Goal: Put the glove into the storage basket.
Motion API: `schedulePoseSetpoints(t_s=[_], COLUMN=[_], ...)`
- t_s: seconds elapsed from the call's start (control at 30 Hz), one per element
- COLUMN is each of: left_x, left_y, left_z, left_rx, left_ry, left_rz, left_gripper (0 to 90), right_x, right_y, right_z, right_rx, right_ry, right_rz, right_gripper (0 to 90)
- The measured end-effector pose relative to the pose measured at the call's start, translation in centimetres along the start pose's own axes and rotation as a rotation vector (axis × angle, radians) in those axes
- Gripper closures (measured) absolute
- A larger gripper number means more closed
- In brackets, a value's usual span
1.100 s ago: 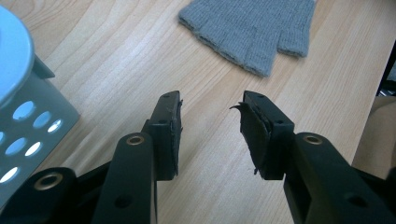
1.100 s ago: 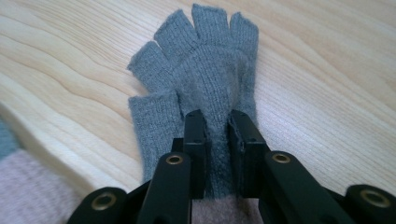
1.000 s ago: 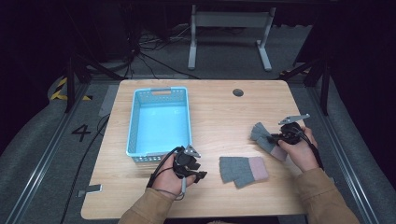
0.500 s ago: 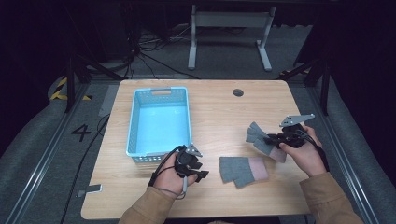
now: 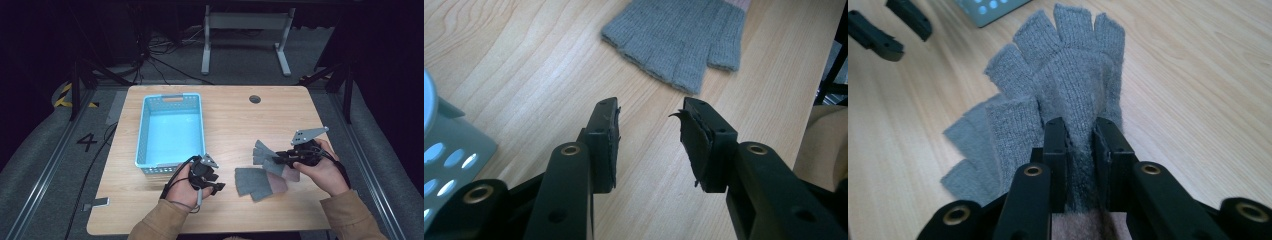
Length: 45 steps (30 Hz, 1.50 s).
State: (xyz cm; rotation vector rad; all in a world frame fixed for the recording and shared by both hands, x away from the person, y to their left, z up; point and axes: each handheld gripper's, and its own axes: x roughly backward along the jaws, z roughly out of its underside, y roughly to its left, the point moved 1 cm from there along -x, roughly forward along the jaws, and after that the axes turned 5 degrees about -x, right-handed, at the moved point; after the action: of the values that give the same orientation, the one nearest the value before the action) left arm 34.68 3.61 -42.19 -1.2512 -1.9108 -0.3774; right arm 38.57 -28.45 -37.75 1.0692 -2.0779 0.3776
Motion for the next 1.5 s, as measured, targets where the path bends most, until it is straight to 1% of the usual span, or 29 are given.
schedulePoseSetpoints(t_s=[0.1,0.17,0.33,0.4,0.43,0.47,0.53,0.63,0.7,0.77,0.83,0.93,1.03,1.17,1.27,1.3,1.37,1.43,1.5], left_x=[0.0,0.0,0.0,0.0,0.0,0.0,0.1,0.2,0.1,0.0,-0.1,-0.4,-0.7,-1.0,-1.3,-1.5,-1.8,-2.0,-2.3], left_y=[0.0,-0.1,-0.1,-0.1,-0.1,-0.1,-0.2,-0.4,-0.5,-0.5,-0.7,-1.0,-1.2,-1.5,-1.6,-1.7,-1.8,-2.0,-2.1], left_z=[-0.1,-0.1,-0.3,-0.4,-0.6,-0.7,-0.8,-1.0,-1.1,-1.1,-1.2,-1.3,-1.3,-1.4,-1.4,-1.4,-1.4,-1.5,-1.7], left_rx=[0.001,0.009,-0.001,0.017,0.015,0.013,0.012,-0.006,-0.005,0.000,-0.002,-0.012,-0.029,-0.046,-0.052,-0.051,-0.060,-0.068,-0.078], left_ry=[0.002,-0.002,-0.014,-0.024,-0.042,-0.044,-0.049,-0.051,-0.040,-0.027,-0.022,-0.014,-0.004,0.011,0.028,0.032,0.051,0.067,0.076], left_rz=[0.003,0.010,0.021,0.043,0.056,0.062,0.064,0.057,0.044,0.045,0.045,0.035,0.026,0.020,0.036,0.046,0.055,0.059,0.062], left_gripper=[60.0,60.7,61.7,63.2,62.7,61.4,62.2,62.6,63.5,61.7,62.0,59.9,57.1,55.8,57.3,58.2,59.8,61.7,63.7], right_x=[-0.3,-0.7,-1.3,-1.6,-1.7,-1.8,-2.0,-2.5,-2.8,-3.0,-3.2,-3.6,-4.2,-4.8,-5.2,-5.3,-4.9,-4.3,-3.5], right_y=[0.7,1.0,1.5,1.7,1.8,1.9,2.0,2.3,2.5,2.6,2.6,2.9,3.1,3.3,3.4,3.4,3.3,3.2,2.8], right_z=[-0.1,-0.1,0.0,0.1,0.1,0.1,0.2,0.3,0.4,0.4,0.5,0.6,0.7,0.9,1.1,1.2,1.2,1.2,1.4], right_rx=[0.041,0.061,0.077,0.081,0.085,0.087,0.097,0.106,0.114,0.118,0.124,0.126,0.139,0.150,0.145,0.150,0.137,0.125,0.112], right_ry=[0.005,0.015,0.034,0.042,0.045,0.049,0.057,0.073,0.085,0.094,0.099,0.111,0.131,0.155,0.165,0.156,0.128,0.114,0.099], right_rz=[-0.029,-0.038,-0.049,-0.055,-0.058,-0.063,-0.067,-0.077,-0.079,-0.078,-0.082,-0.086,-0.090,-0.097,-0.110,-0.110,-0.109,-0.102,-0.084], right_gripper=[77.8,77.8,77.7,77.6,77.6,77.6,77.5,77.5,77.5,77.5,77.5,77.5,77.3,76.6,68.7,66.3,59.2,58.4,57.9])
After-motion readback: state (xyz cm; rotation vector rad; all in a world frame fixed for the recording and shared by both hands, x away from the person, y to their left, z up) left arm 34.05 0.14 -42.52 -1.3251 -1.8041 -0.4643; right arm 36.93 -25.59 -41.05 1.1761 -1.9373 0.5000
